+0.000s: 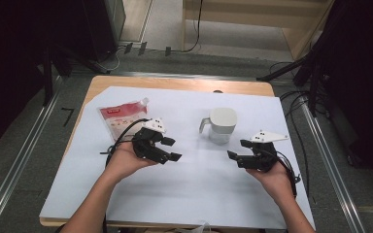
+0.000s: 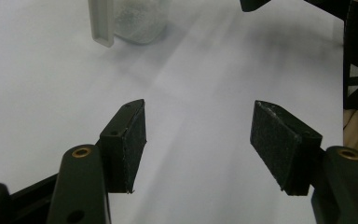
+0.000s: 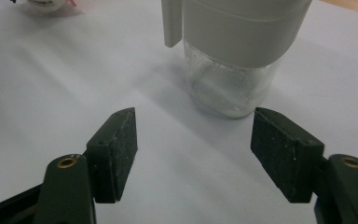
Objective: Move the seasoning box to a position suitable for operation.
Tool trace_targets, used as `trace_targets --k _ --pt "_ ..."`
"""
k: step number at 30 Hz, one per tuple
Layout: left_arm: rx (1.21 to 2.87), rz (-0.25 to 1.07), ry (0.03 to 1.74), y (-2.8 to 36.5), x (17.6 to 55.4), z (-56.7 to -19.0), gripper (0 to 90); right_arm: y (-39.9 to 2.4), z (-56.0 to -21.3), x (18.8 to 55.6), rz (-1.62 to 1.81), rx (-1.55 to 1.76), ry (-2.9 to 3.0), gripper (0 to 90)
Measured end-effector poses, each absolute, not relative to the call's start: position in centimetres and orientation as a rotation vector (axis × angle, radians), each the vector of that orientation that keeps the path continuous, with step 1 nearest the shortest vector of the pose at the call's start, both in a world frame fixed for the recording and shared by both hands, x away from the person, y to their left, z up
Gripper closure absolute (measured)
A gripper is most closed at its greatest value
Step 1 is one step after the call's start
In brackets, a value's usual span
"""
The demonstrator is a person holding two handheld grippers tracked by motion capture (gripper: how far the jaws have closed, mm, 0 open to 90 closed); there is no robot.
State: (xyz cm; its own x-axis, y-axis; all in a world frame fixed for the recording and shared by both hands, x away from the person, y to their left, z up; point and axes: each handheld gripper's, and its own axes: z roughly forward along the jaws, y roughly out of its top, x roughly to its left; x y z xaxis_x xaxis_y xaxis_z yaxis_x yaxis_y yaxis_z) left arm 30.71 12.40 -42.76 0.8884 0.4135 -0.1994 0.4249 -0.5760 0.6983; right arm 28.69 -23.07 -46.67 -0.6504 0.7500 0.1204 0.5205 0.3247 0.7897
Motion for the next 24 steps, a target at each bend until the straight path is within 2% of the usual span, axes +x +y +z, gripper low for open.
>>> trace_targets --k 8,10,18,24 --pt "2.266 -0.024 0.597 12.4 30.6 -42.8 37.2 -23.0 -46.2 29.0 1.222 1.213 2.285 30.4" --pt "2.274 -0.036 0.587 12.2 30.5 -42.8 37.1 -22.8 -45.8 29.3 1.207 1.234 2.259 27.1" --pt "2.267 -0.052 0.591 12.2 30.6 -42.7 37.5 -22.2 -45.3 30.3 1.192 1.310 2.221 25.1" --pt "2.268 -0.050 0.587 12.2 30.5 -42.7 37.6 -21.1 -45.2 30.8 1.154 1.336 2.163 19.1"
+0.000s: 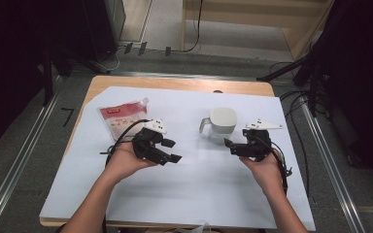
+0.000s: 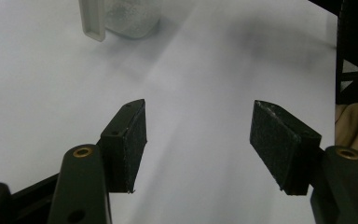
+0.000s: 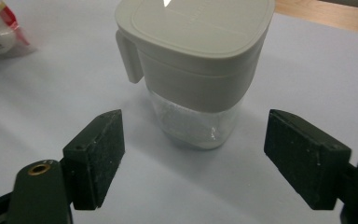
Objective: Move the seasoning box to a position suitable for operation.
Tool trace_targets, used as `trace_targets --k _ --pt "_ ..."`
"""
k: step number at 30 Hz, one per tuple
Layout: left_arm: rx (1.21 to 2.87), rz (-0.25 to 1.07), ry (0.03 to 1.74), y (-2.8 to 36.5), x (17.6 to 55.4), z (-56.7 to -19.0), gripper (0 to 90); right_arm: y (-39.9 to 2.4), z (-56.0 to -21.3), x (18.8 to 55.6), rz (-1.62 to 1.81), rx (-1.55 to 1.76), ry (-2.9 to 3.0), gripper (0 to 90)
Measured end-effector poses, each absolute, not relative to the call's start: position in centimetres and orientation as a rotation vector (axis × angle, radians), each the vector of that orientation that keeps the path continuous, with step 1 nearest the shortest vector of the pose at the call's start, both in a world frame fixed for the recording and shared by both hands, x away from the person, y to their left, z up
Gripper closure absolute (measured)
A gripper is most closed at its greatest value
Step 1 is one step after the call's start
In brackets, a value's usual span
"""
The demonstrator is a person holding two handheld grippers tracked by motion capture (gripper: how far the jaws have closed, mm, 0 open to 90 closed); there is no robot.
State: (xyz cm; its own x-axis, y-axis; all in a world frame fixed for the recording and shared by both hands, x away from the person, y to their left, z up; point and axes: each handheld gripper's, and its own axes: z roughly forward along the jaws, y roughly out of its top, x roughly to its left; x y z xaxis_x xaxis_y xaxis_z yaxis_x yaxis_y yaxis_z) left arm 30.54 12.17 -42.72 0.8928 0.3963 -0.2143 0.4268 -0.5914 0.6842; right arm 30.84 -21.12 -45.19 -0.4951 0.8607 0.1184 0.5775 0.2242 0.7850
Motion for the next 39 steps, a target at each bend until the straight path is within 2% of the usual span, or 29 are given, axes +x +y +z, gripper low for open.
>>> trace_targets --k 4,22,39 --pt "2.264 -0.047 0.587 12.2 30.6 -42.7 37.5 -20.3 -45.5 31.3 1.127 1.404 2.099 13.8" --pt "2.245 -0.056 0.608 13.1 31.1 -42.8 37.8 -15.5 -47.9 32.3 1.118 1.532 1.868 2.8" --pt "2.246 -0.064 0.629 13.3 31.1 -42.8 37.9 -14.5 -50.2 34.1 1.129 1.565 1.734 4.2"
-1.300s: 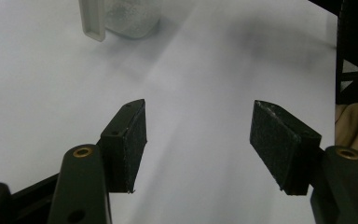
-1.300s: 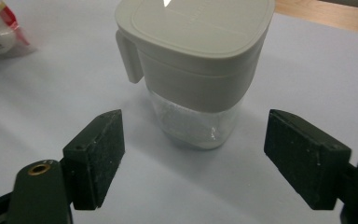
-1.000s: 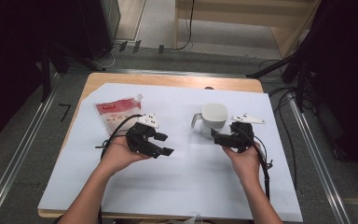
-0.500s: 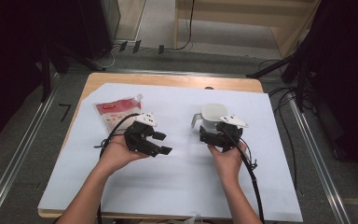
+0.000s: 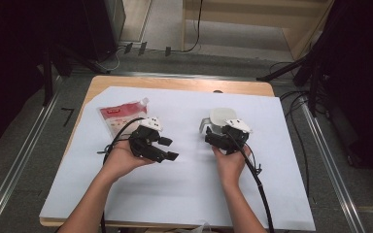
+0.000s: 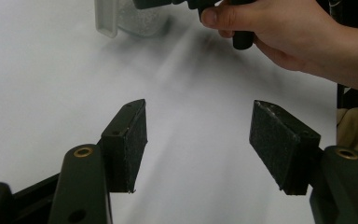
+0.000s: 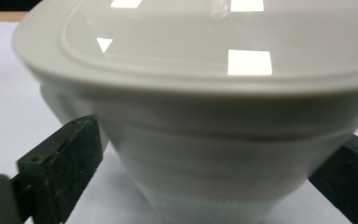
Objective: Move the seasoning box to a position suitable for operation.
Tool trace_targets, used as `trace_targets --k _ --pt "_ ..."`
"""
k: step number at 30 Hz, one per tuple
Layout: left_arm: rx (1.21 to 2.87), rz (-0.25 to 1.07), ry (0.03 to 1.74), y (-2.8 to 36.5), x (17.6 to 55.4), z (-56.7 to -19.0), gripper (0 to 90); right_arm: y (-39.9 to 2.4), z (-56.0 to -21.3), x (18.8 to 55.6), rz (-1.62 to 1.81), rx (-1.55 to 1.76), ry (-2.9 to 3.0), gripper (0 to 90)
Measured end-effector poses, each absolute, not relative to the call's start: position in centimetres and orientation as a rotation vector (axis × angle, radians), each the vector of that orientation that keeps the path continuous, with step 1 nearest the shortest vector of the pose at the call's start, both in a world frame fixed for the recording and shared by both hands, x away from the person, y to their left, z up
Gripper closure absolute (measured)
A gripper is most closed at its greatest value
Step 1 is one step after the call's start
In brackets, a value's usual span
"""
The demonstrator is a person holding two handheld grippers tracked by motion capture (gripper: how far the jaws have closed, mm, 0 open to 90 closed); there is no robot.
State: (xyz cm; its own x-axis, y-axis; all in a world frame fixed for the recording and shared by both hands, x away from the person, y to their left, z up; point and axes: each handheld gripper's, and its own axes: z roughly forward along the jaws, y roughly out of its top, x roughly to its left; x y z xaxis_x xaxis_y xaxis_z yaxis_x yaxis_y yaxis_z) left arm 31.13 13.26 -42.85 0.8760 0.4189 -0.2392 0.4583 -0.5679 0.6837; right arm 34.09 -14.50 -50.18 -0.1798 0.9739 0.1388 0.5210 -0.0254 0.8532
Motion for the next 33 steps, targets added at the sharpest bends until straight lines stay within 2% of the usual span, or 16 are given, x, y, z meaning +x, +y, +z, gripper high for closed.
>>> trace_targets --k 4,7,9,28,33 --pt "2.239 -0.066 0.633 13.3 31.1 -42.9 37.9 -14.5 -50.4 34.6 1.143 1.580 1.721 5.4" --pt "2.246 -0.067 0.635 13.3 31.1 -42.8 37.9 -14.8 -50.3 34.7 1.154 1.563 1.698 11.4" --pt "2.240 -0.067 0.634 13.3 31.2 -42.9 37.9 -14.8 -50.1 34.7 1.167 1.555 1.685 11.9" --pt "2.238 -0.074 0.644 13.6 31.4 -43.0 37.7 -15.3 -49.8 34.7 1.181 1.469 1.766 13.2" --pt "2.231 -0.077 0.648 13.8 31.4 -43.0 37.7 -15.3 -48.8 34.2 1.217 1.440 1.799 13.2"
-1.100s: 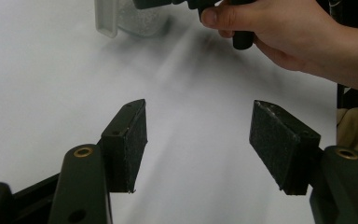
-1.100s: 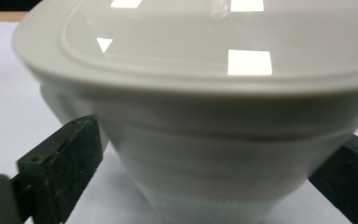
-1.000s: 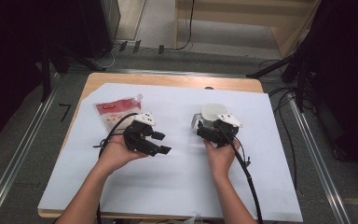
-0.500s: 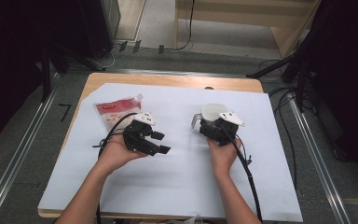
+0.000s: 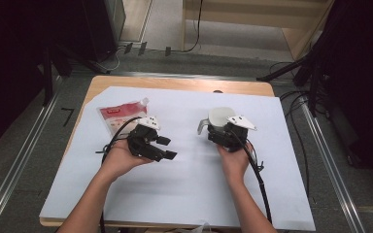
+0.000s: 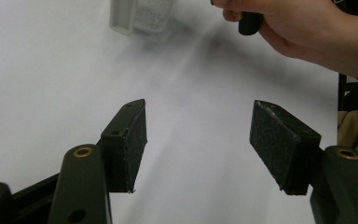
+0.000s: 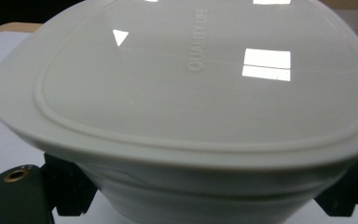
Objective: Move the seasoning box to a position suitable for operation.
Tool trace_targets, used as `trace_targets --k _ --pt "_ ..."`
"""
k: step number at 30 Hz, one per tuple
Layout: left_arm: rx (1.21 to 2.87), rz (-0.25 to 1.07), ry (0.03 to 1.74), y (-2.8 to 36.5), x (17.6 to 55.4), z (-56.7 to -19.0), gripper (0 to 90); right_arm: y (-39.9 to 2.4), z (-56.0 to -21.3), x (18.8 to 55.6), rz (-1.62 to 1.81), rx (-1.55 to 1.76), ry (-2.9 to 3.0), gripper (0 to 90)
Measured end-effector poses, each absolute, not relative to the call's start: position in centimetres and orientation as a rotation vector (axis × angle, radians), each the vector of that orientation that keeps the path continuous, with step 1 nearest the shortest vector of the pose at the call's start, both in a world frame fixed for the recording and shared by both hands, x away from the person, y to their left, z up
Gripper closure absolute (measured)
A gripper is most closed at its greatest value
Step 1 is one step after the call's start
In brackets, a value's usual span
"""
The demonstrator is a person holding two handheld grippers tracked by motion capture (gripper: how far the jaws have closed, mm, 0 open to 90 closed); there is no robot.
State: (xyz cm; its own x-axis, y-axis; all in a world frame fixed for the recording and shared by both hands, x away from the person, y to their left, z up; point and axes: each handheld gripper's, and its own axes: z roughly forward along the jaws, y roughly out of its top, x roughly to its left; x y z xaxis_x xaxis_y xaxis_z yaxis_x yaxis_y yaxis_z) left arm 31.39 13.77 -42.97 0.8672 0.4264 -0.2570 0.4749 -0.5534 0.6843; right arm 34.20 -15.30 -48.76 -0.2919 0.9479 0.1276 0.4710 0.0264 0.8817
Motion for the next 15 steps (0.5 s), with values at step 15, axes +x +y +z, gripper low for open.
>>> trace_targets --k 15 --pt "2.230 -0.064 0.659 14.1 31.5 -42.9 37.6 -14.4 -46.6 31.9 1.351 1.241 2.018 13.2"
